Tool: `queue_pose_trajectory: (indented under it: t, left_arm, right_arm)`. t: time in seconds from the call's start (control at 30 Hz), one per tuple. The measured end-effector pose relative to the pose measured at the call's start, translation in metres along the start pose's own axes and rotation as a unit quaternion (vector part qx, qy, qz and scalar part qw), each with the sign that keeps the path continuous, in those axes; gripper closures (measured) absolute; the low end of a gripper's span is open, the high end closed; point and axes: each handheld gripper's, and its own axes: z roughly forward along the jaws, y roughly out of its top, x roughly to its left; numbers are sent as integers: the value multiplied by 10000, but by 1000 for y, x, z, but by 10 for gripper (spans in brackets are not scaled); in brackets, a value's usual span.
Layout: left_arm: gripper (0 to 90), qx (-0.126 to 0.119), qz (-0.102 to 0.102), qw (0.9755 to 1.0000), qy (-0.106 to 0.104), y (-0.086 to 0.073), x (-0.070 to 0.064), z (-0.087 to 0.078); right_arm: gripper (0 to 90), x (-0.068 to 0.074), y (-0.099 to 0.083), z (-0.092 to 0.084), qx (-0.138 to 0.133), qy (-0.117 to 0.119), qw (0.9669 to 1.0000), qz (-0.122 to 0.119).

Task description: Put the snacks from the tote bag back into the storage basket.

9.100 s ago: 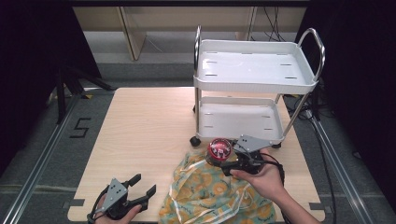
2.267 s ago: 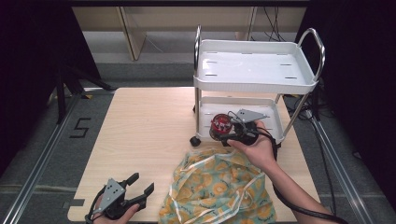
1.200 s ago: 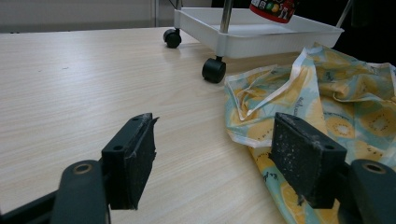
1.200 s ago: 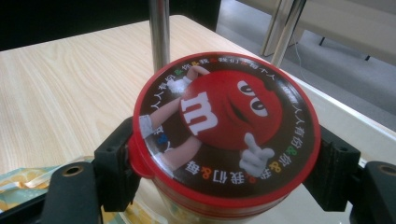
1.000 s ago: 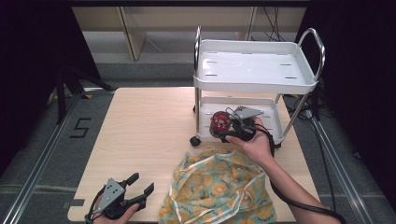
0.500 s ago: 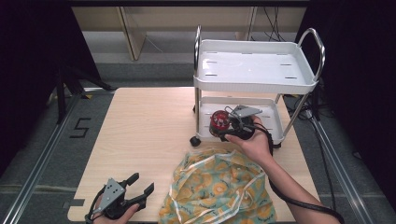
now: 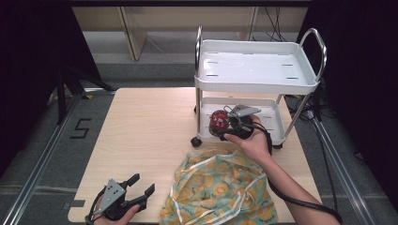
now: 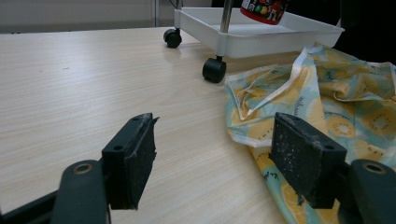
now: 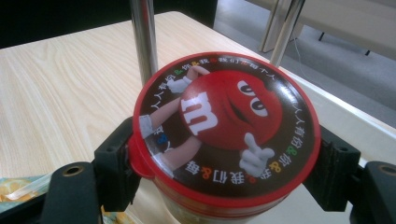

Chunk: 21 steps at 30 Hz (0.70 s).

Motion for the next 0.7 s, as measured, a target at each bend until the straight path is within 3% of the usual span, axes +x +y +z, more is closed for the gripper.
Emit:
queue_pose_trajectory:
  t: [0.03, 0.13, 0.17, 0.2, 0.67, 0.7]
  left_arm:
    - [300, -4, -2, 10000, -3, 0, 0, 0]
    - [300, 7, 3, 10000, 0, 0, 0, 0]
    - [300, -1, 5, 10000, -8, 0, 0, 0]
    - [300, 5, 8, 10000, -5, 0, 0, 0]
    - [300, 3, 16, 10000, -21, 0, 0, 0]
    - [300, 1, 13, 10000, -23, 0, 0, 0]
  right_arm:
    - [262, 1, 0, 1, 0, -5, 10000, 94]
    - [262, 1, 0, 3, -11, 0, 10000, 1]
    - [262, 3, 0, 2, 44, -14, 9999, 158]
    - [263, 1, 0, 3, 21, -4, 10000, 69]
    - [262, 0, -1, 10, 80, -38, 10000, 44]
    - [263, 0, -1, 10, 7, 75, 10000, 18]
